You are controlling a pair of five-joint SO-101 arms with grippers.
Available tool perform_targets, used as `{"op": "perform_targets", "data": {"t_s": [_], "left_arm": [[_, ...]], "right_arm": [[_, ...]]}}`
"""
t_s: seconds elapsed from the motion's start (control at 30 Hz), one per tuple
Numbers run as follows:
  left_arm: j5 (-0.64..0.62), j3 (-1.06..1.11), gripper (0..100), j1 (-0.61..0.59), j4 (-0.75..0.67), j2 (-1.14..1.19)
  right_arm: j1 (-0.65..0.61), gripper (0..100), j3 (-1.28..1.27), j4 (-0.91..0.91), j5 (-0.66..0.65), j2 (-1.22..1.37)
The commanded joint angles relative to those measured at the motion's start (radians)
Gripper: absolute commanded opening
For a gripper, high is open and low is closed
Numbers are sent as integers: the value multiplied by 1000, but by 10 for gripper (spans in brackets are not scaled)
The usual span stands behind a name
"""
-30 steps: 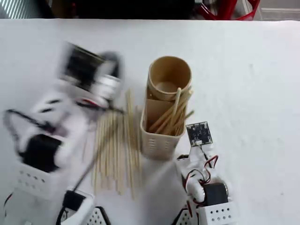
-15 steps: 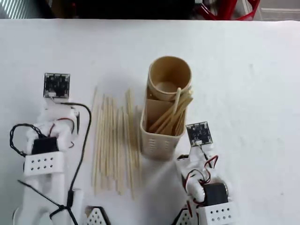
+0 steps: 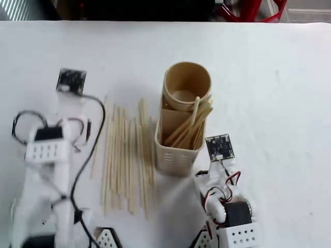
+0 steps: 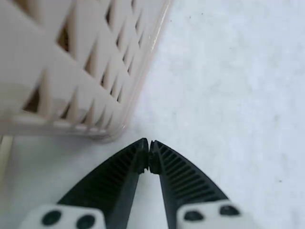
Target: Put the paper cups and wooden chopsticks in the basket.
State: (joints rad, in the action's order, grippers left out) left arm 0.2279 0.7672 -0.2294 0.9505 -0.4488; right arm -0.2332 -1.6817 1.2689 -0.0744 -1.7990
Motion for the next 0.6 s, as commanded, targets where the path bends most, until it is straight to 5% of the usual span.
{"op": "perform_targets", "data": {"t_s": [0.0, 0.3, 0.57], "left_arm": [[11, -190, 90, 36, 21, 222], [57, -290, 24, 99, 29, 340], [29, -153, 120, 104, -130, 483]], "right_arm": [[4, 19, -9, 4, -2, -7], [4, 19, -9, 4, -2, -7], [5, 19, -9, 4, -2, -7]]}}
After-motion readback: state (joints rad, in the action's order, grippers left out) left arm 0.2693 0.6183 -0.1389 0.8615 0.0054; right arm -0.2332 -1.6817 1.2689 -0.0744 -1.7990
